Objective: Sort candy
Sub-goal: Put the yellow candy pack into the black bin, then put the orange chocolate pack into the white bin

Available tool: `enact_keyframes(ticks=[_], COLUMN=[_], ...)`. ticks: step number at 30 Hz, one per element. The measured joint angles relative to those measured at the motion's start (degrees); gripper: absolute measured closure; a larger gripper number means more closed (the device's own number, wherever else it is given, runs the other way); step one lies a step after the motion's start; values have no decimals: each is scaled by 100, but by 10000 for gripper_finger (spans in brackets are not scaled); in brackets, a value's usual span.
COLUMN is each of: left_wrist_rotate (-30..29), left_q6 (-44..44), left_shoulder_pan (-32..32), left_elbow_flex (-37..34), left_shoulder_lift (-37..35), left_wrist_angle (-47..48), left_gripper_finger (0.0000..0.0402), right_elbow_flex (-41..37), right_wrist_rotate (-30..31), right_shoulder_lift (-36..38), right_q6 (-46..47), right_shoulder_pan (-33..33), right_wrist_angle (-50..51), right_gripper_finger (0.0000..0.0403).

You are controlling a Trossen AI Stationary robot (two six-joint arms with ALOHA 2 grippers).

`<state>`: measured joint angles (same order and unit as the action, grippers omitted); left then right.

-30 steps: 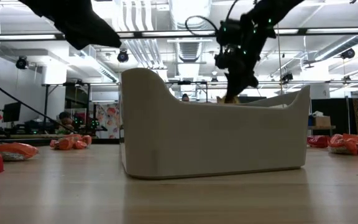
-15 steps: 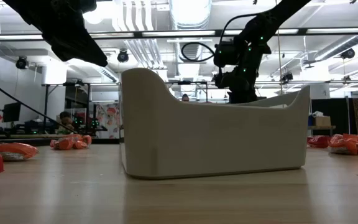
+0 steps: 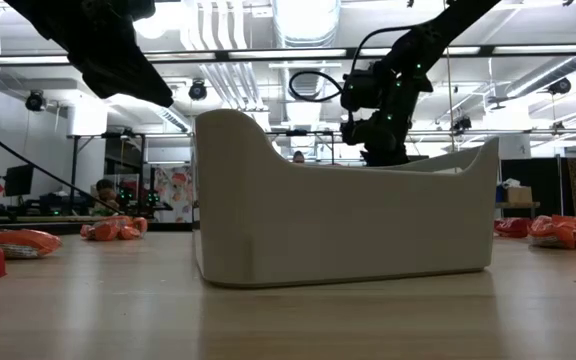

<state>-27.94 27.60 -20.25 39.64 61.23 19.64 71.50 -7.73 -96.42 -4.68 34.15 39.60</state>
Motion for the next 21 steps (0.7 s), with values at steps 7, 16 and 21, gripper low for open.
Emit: enact_keyframes(ticks=[7,16,21], left_wrist_rotate=[-2,-2,0], left_q6=[-1,414,687], left_shoulder_pan=[0,0,0], left_elbow_flex=[2,2,0], left_shoulder_lift=[0,0,-2], left_wrist_angle=[0,25,115], left_gripper_finger=[336,336,336], right_elbow_flex=[162,729,851], right_wrist_rotate=[294,474,315], right_shoulder_lift=[33,184,390], right_q6=[51,374,527], right_shoulder_pan=[0,-75,-320], right_wrist_angle=[-89,-70,5], right_gripper_finger=[315,312,312])
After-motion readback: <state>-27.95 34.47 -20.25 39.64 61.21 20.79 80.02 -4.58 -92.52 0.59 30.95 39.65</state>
